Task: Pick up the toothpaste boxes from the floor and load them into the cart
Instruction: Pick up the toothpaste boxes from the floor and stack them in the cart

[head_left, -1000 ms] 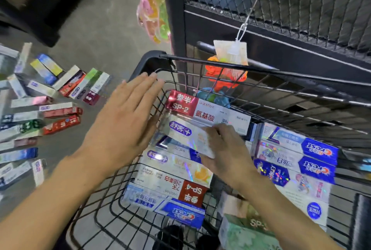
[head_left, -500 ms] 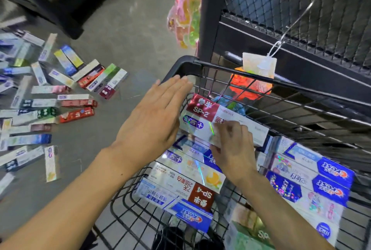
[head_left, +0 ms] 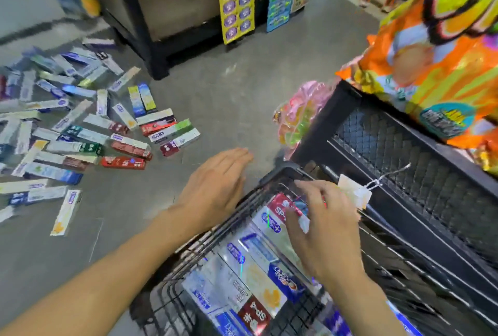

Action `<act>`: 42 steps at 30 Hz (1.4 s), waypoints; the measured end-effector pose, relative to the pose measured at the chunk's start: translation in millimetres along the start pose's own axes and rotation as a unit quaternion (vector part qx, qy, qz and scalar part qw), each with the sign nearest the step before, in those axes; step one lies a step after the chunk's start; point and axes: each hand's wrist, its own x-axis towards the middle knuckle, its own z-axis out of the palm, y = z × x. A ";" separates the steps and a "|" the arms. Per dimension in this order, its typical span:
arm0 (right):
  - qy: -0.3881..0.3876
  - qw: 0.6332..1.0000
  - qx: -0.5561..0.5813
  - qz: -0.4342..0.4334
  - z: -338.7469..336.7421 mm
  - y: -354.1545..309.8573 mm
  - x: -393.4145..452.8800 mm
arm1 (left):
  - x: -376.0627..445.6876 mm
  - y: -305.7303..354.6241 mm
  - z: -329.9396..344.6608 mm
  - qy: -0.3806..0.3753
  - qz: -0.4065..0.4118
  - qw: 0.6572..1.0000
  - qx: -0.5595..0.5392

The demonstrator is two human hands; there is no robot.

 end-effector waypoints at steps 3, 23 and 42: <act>-0.009 0.999 -0.006 -0.047 0.9 -44.6 33.8 | -20.4 -44.4 -30.4 0.038 -0.055 0.998 0.019; -0.201 0.934 0.042 -0.292 384.7 -565.6 221.3 | -367.8 -542.5 -208.5 0.104 -0.453 0.884 0.051; -0.261 0.878 0.001 -0.401 755.6 -547.4 179.7 | -441.3 -727.2 128.8 0.110 -0.499 0.859 0.024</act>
